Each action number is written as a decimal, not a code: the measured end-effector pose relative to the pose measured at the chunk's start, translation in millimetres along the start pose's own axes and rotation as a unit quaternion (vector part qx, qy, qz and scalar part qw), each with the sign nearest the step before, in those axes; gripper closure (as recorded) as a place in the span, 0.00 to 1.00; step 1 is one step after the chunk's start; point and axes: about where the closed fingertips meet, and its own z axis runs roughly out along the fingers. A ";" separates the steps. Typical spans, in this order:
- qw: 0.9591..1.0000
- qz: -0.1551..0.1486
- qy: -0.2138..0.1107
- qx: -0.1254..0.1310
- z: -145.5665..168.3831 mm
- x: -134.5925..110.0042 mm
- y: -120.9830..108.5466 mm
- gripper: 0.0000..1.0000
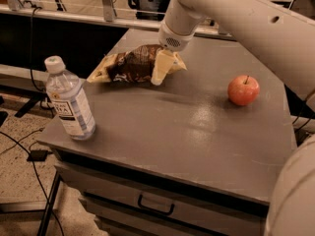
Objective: Move brown chip bag near blue plastic bottle
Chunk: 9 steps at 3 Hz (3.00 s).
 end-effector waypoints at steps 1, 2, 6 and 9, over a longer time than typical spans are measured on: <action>1.000 -0.001 0.001 -0.002 1.9 -0.1 0.8 0.36; 1.000 -0.001 0.001 -0.003 3.8 -0.3 1.7 0.60; 1.000 0.003 -0.009 0.022 -23.6 -7.0 -3.4 1.00; 0.996 -0.006 -0.037 0.079 -66.6 -7.0 -4.1 1.00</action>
Offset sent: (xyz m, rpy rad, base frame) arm 0.0000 0.0009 -0.0021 -0.0012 0.0031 0.0017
